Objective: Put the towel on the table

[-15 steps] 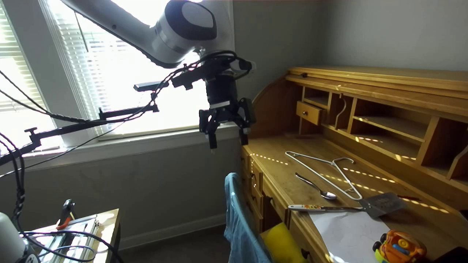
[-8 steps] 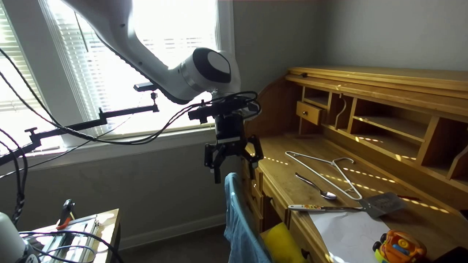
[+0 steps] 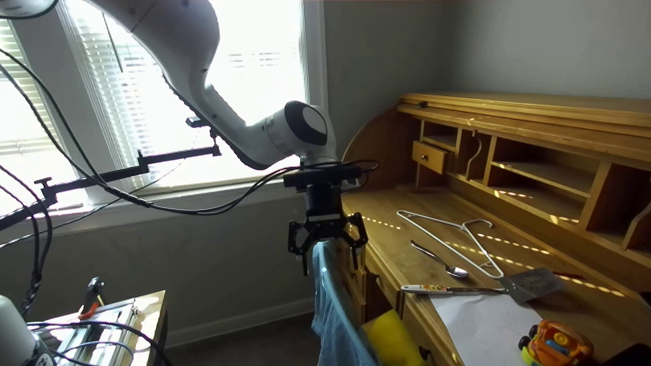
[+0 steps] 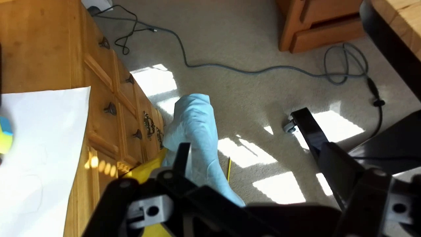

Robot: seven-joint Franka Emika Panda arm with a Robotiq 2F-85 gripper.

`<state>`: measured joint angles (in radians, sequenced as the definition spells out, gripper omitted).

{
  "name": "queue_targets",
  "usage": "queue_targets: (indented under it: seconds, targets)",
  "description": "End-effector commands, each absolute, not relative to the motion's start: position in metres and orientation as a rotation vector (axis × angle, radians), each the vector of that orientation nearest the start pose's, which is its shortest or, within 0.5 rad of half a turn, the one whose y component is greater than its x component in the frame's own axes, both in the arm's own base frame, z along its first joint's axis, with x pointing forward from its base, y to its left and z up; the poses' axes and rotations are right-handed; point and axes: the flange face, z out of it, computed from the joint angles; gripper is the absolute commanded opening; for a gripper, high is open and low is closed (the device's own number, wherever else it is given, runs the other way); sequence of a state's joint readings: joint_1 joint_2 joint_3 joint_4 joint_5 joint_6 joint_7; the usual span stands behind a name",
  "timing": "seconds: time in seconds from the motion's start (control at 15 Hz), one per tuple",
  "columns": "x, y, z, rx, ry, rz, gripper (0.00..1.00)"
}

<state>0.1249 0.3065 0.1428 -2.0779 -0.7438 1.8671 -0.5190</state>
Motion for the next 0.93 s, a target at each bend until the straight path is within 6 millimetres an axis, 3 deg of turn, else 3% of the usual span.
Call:
queue_targets:
  seconds: [0.0, 0.2, 0.53, 0.87]
  targets:
    - [0.539, 0.096, 0.237, 1.937, 1.501, -0.832, 1.00]
    - [0.531, 0.094, 0.235, 1.985, 1.482, -0.820, 1.00]
    - [0.537, 0.096, 0.226, 1.973, 1.517, -0.809, 1.00]
    - [0.544, 0.114, 0.201, 2.186, 1.642, -0.566, 1.00]
